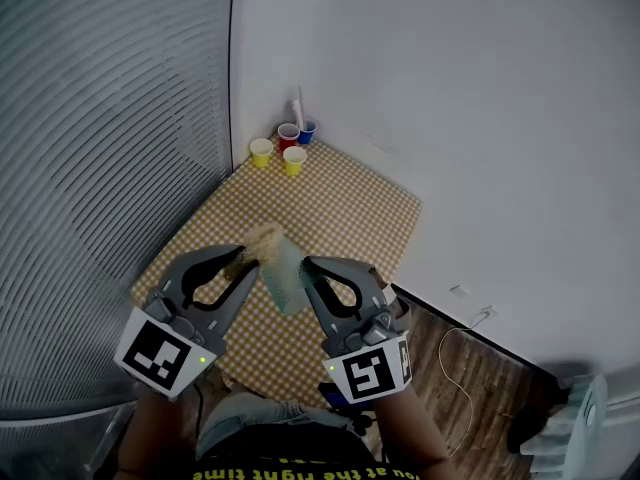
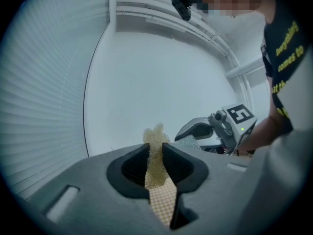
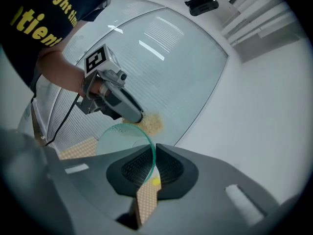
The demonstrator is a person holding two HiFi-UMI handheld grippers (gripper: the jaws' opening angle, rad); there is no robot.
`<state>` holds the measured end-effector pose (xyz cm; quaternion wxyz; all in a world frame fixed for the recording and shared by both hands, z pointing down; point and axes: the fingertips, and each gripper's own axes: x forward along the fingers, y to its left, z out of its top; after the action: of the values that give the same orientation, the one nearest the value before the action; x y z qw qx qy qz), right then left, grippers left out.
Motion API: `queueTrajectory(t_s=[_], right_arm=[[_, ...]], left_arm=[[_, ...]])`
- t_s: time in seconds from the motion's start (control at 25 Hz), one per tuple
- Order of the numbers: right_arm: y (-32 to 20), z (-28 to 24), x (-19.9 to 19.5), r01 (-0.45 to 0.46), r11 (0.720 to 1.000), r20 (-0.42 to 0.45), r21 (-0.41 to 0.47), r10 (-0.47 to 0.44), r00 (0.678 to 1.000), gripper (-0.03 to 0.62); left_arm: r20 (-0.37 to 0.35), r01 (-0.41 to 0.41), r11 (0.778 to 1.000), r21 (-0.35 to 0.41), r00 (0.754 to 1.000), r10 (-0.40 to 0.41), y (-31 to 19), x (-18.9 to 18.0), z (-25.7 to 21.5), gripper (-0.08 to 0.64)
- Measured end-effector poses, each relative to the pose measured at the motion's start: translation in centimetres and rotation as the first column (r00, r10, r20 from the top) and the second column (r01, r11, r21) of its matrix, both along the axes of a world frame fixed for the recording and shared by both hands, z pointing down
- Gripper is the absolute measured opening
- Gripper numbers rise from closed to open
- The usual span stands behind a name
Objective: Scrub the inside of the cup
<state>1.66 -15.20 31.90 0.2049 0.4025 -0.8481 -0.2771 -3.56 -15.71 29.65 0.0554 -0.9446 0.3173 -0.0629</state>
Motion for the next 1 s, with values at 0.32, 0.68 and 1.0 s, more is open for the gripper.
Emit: queueTrajectory(t_s=[0.32, 0.68, 1.0], right_arm=[[-0.6, 0.8, 0.2, -0.025, 1.000, -0.053, -0.005, 0.024, 0.998, 0.025], [-1.2, 1.4, 0.3, -0.044, 0.999, -0.096, 0.002, 0.044, 0.994, 0.025], [-0.2, 1.0, -0.2, -0.014, 0.999, -0.123, 0.029, 0.018, 0.992, 0.025]], left_arm=[[0.007, -0.067, 0.998, 0.002, 0.998, 0.067, 2.0, 1.7, -0.5, 0.086], [0.039, -0.125, 0.992, 0.007, 0.991, 0.124, 3.1, 3.2, -0.9, 0.086], [0.044, -0.070, 0.998, 0.000, 0.997, 0.070, 1.8, 2.1, -0.7, 0.086]])
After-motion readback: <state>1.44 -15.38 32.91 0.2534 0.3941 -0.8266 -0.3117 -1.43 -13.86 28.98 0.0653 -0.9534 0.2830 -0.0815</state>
